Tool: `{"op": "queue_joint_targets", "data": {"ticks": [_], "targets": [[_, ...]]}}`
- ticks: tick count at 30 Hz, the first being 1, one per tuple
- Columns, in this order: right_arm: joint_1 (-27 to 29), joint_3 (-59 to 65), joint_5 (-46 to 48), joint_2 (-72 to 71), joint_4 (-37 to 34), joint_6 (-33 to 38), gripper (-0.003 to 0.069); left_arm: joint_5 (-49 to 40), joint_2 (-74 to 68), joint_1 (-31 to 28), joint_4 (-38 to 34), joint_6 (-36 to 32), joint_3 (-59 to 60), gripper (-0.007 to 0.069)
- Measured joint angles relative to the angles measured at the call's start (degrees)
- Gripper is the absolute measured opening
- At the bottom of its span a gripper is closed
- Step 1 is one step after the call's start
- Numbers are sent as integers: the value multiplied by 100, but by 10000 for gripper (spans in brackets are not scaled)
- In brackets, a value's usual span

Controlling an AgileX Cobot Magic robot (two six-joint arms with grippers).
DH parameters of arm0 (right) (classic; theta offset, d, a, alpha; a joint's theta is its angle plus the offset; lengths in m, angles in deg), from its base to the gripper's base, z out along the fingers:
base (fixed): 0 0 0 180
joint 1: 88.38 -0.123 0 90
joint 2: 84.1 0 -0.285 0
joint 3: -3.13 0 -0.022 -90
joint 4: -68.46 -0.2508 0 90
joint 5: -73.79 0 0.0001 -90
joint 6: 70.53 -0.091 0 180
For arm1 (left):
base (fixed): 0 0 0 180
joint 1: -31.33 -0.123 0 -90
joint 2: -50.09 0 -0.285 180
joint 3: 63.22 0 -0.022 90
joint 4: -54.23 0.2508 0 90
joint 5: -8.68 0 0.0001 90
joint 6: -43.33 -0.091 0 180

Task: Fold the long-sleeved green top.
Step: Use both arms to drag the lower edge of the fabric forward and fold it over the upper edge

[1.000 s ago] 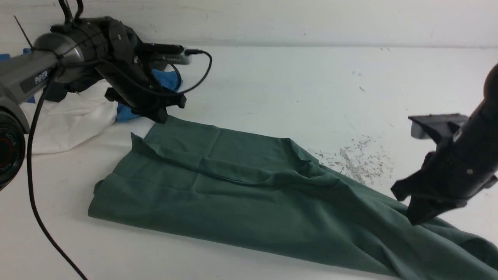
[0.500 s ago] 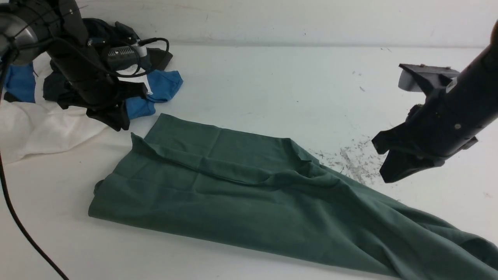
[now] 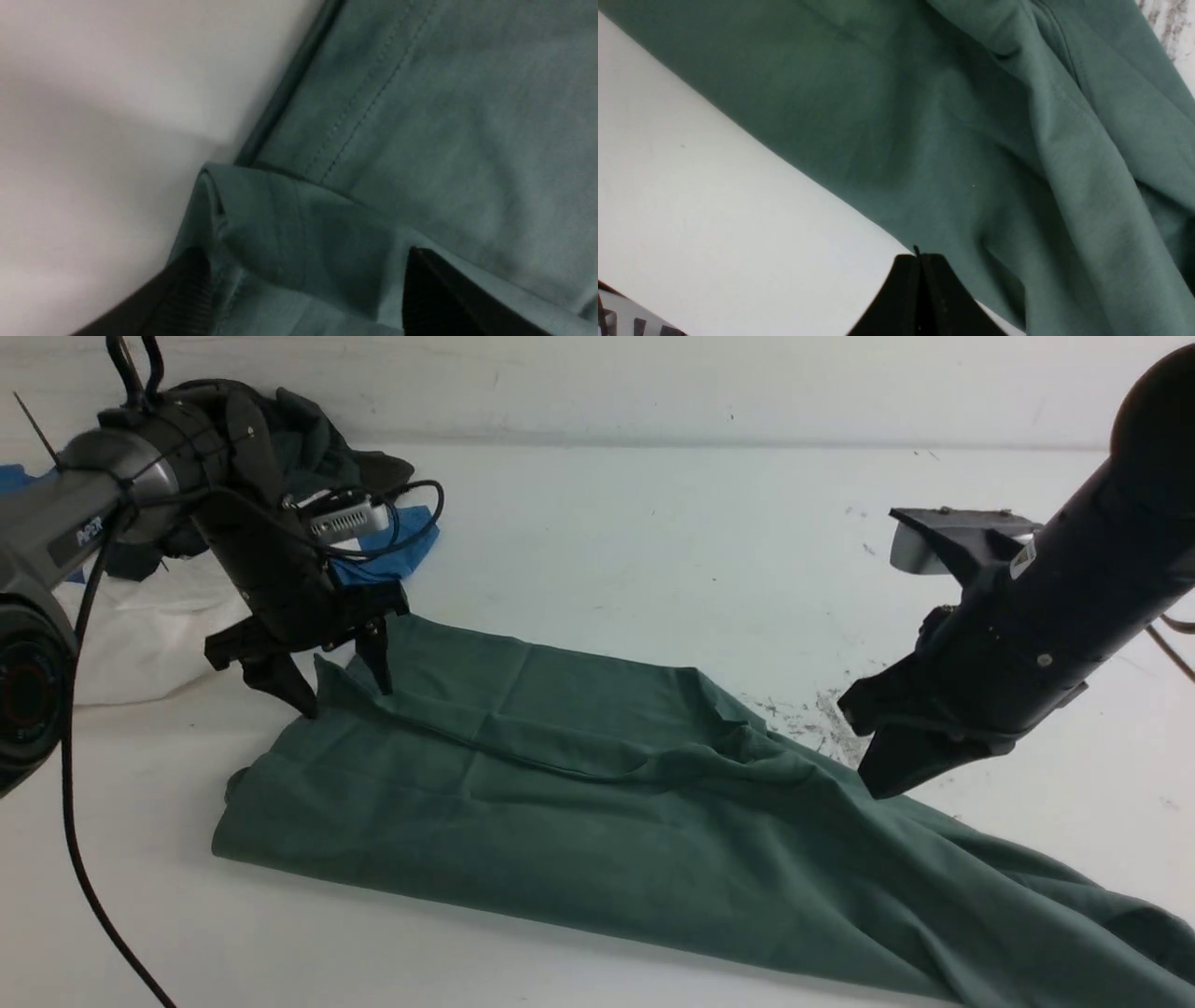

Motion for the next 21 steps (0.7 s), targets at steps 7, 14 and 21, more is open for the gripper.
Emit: {"op": "queue_joint_targets", "data": {"ticks": [7,14,21], "targets": [[-2,0,0,0,-1,13,-15,10,-42,0,-18,26,-15,320],[-2,-288,16,45,-1,543,-15,34,-76,-5,-51,-24,-78,32],[-2,-796,21,45,239,616,-15,-15,-92,0,158,-178,-741,6]]}}
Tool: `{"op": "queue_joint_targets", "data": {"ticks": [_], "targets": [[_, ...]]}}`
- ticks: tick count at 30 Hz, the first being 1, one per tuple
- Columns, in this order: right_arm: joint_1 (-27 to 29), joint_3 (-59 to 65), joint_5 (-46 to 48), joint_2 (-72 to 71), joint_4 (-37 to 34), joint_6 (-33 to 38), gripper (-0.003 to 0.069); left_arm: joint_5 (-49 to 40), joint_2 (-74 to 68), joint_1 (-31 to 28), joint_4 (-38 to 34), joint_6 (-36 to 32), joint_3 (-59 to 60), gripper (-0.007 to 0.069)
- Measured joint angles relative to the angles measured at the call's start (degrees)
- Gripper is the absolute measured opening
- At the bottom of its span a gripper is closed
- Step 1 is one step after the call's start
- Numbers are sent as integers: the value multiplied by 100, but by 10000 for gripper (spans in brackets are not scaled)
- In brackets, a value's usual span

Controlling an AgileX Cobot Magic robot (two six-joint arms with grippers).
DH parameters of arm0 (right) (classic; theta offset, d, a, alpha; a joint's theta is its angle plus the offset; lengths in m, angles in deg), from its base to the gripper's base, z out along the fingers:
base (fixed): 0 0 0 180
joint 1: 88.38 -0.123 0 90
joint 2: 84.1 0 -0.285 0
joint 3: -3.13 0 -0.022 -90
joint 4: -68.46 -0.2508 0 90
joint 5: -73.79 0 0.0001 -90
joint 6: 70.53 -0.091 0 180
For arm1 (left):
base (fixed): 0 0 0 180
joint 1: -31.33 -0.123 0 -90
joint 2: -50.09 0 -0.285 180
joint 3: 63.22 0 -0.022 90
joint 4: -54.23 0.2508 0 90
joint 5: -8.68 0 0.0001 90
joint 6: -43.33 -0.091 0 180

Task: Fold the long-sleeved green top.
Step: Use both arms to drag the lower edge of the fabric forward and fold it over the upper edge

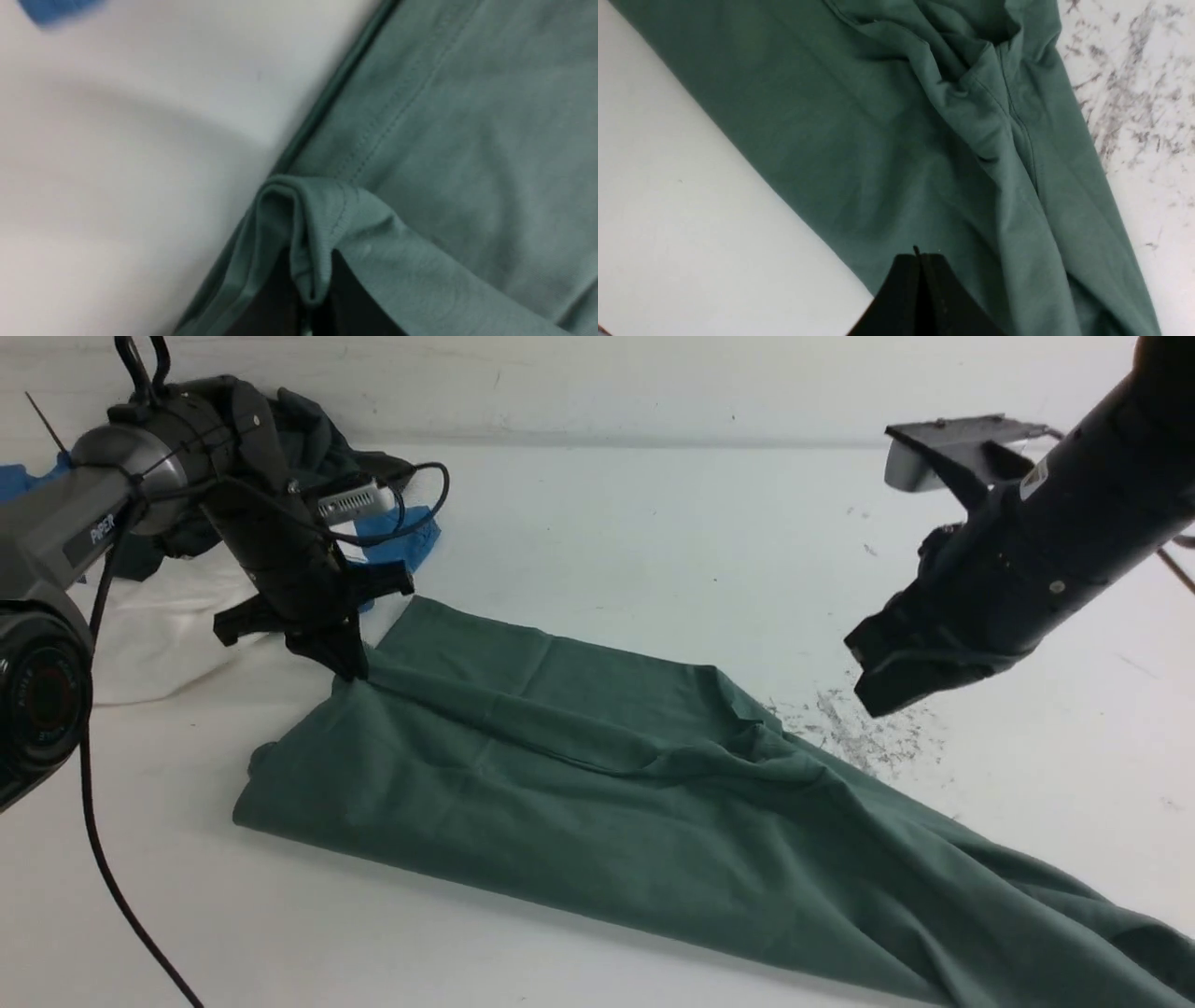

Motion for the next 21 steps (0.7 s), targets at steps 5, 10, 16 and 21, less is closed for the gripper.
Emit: {"op": "queue_joint_targets", "data": {"ticks": [5,10,16,21], "targets": [[0,-34,19,0,5,2,-15,-7,240,0,204,-132,-117,6],[0,-41,21,0,10,172,-15,-18,487,0,209,-291,-135,6],[-90,-275,-427,362,-141,332,2,-35,710,0,17,-296,-153,6],[-407,-643,-587,988,-84,809,79,-41,829,0,3,-296,-167,6]]}}
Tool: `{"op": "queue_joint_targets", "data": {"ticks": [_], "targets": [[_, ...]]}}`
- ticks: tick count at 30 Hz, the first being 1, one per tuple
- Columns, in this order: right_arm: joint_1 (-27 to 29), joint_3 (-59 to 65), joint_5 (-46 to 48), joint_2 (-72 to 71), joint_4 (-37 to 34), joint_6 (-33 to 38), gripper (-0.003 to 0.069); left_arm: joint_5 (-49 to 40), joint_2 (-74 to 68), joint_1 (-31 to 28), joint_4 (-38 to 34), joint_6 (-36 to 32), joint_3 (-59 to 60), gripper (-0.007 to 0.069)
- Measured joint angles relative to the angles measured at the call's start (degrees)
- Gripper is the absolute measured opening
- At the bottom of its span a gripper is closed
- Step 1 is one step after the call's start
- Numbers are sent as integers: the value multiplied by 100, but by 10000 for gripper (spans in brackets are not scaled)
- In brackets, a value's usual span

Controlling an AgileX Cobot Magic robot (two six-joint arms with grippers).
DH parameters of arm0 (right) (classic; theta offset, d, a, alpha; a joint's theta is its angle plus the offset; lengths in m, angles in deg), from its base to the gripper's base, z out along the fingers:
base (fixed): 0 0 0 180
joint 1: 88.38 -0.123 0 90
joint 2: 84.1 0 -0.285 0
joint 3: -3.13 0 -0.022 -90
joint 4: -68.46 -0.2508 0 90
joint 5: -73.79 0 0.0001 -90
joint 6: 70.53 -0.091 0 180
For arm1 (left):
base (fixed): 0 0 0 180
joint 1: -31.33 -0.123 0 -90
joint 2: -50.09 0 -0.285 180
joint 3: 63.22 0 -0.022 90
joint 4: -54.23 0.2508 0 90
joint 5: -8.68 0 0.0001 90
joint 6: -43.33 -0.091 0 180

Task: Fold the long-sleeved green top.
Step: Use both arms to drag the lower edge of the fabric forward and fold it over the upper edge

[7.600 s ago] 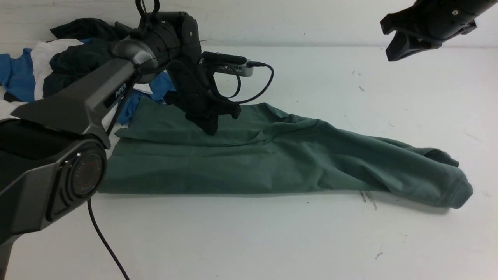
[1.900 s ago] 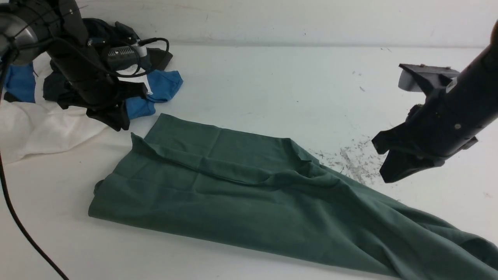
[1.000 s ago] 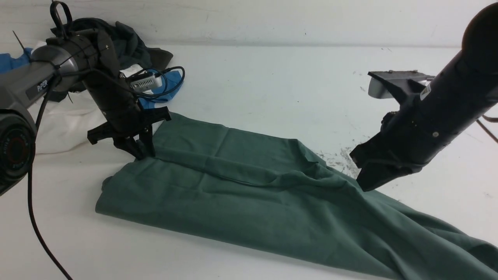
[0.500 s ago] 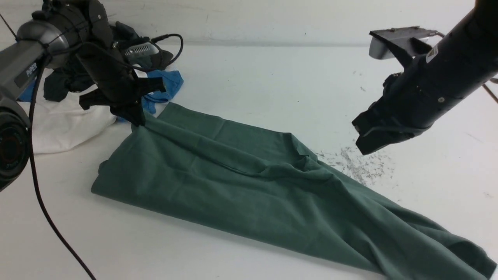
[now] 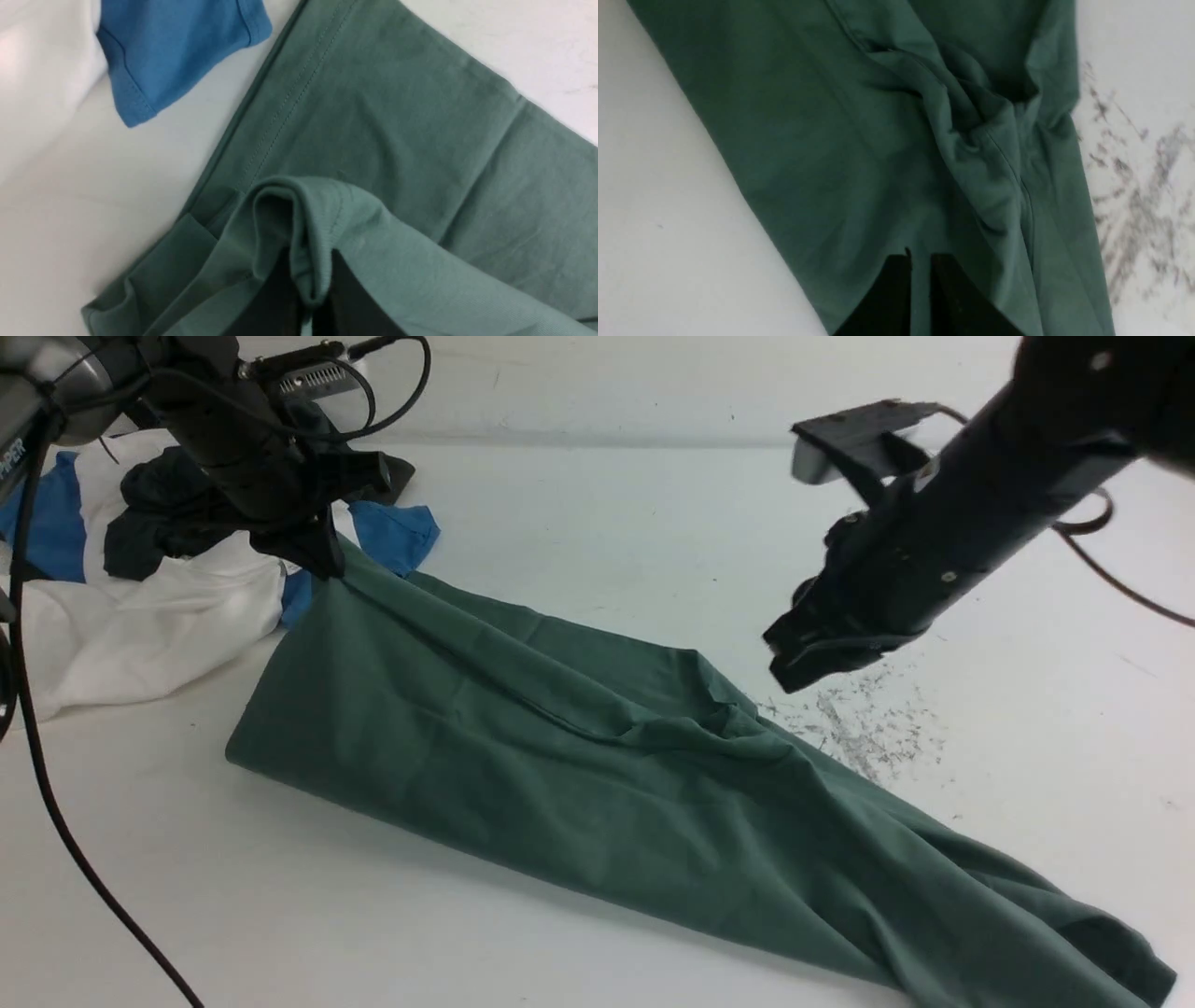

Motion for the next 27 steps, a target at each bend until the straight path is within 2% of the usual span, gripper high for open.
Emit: {"op": "queue_joint_targets", "data": {"ticks": [3,4,5,6,7,8,11,15,18,20,21,22,23,24,25,26,27], "targets": [[-254,-491,-136,666,264,145,207,0,6,0,0,0,0,6],[-276,-518,-143,702,279,152,215,0,6,0,0,0,0,6],[-333,-703,-144,949,383,159,269,0,6,0,0,0,0,6],[-350,-753,-144,1019,416,164,284,0,6,0,0,0,0,6],[-429,-944,-148,1289,548,171,342,0,6,0,0,0,0,6],[-440,-965,-148,1356,566,171,349,0,6,0,0,0,0,6],[-622,-1279,-170,1820,952,181,430,0,6,0,0,0,0,6],[-795,-1512,-257,2219,1395,181,450,0,6,0,0,-4,0,6],[-848,-1511,-309,2351,1646,212,404,0,6,0,54,-4,0,6],[-873,-1511,-303,2379,1809,267,309,0,6,0,98,-7,0,6],[-879,-1517,-303,2379,1860,267,296,0,6,0,113,-7,0,6],[-891,-1551,-303,2379,1976,240,176,0,6,0,161,-7,0,6],[-898,-1628,-289,2372,2044,195,93,-9,12,0,203,-7,-20,6],[-898,-1642,-292,2372,2044,197,83,-9,12,0,204,-7,-17,6],[-902,-1777,-238,2360,2066,183,31,-30,12,0,233,-7,-104,6],[-902,-1932,-142,2339,2106,183,10,-43,12,0,262,-7,-179,6],[-902,-1961,-123,2339,2108,183,9,-52,12,0,264,-7,-214,6]]}}
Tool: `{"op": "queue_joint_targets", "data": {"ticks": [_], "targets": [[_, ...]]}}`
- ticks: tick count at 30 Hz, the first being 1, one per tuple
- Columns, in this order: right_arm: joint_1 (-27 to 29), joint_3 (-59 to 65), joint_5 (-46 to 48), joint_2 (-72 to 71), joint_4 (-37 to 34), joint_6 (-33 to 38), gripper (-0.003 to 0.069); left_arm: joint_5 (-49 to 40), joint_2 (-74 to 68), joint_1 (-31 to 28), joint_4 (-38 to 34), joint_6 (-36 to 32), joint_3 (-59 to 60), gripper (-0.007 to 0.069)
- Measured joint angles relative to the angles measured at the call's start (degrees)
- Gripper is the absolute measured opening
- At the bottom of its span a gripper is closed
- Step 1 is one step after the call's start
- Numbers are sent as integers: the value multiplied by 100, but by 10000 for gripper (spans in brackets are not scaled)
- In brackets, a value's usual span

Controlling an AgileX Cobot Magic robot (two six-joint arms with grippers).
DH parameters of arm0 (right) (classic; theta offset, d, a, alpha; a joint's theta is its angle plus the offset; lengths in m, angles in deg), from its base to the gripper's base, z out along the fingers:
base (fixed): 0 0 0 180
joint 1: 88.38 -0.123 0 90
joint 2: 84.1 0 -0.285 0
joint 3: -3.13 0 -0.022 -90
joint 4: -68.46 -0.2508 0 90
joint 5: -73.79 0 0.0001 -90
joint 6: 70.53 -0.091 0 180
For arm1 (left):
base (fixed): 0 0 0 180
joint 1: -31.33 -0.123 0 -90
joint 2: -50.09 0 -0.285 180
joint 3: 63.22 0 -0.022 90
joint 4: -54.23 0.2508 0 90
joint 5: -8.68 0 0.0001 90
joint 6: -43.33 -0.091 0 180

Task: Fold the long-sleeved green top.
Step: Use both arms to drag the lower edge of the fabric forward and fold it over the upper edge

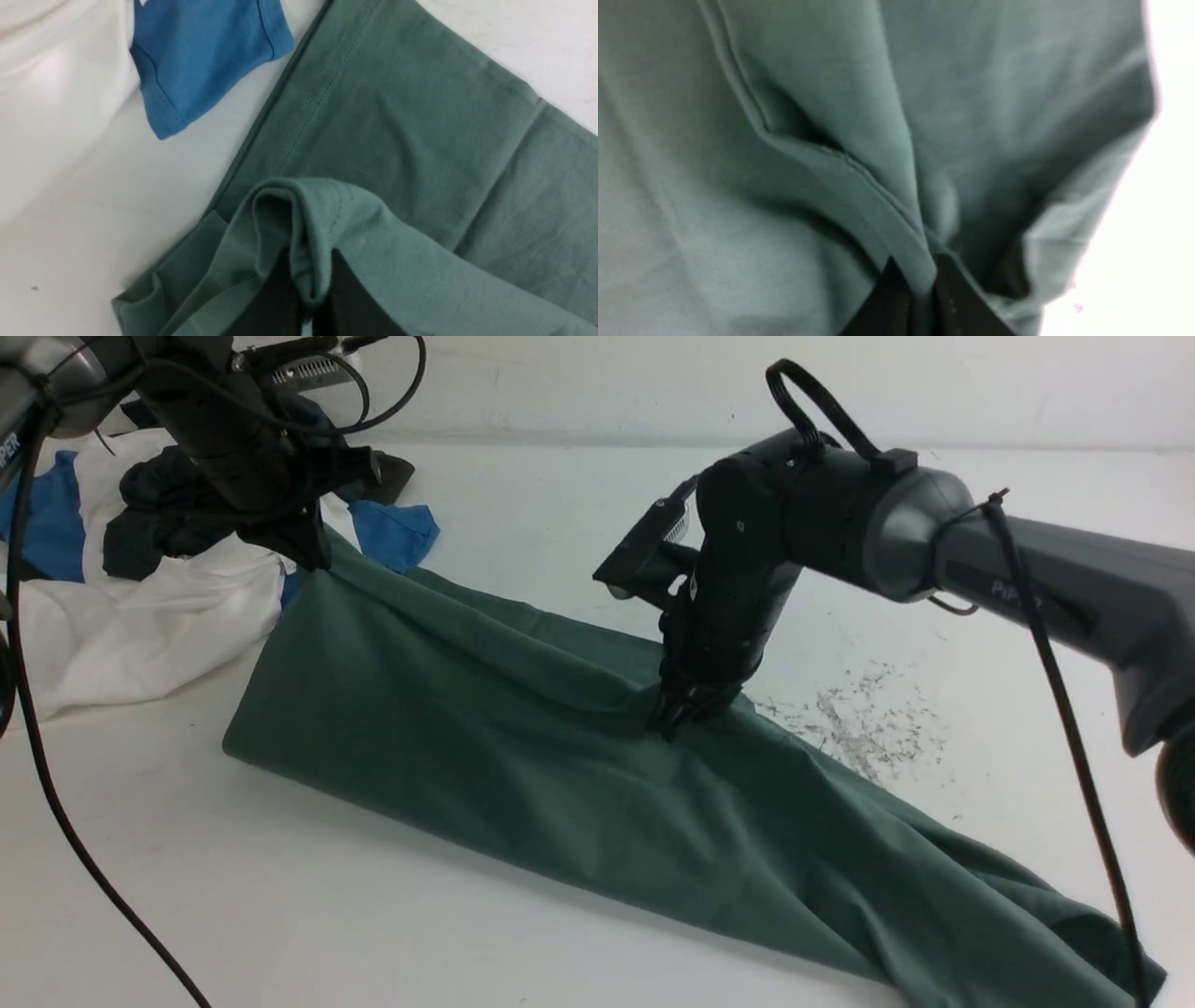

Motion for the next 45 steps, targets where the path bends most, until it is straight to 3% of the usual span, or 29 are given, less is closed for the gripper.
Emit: {"op": "queue_joint_targets", "data": {"ticks": [11,16,21,26,34,38,45], "targets": [[599,-1040,180,-44,-369,-230,1,68,-86,0,177,6,-649,6],[966,-1040,-137,199,-1094,-243,1,645,-398,6,265,6,-651,6],[1028,-1040,-445,527,-1199,-243,1,1165,-616,24,271,6,-651,13],[1031,-1040,-692,765,-1071,-259,1,1911,-843,25,380,6,-651,61],[1035,-1040,-743,913,-1029,-462,10,2061,-1073,8,407,-6,-651,148],[1035,-1040,-808,913,-661,-1100,69,2007,-1108,8,407,-6,-651,208],[1035,-1040,-313,913,613,-2766,198,1115,-1023,6,447,-567,-651,194]]}}
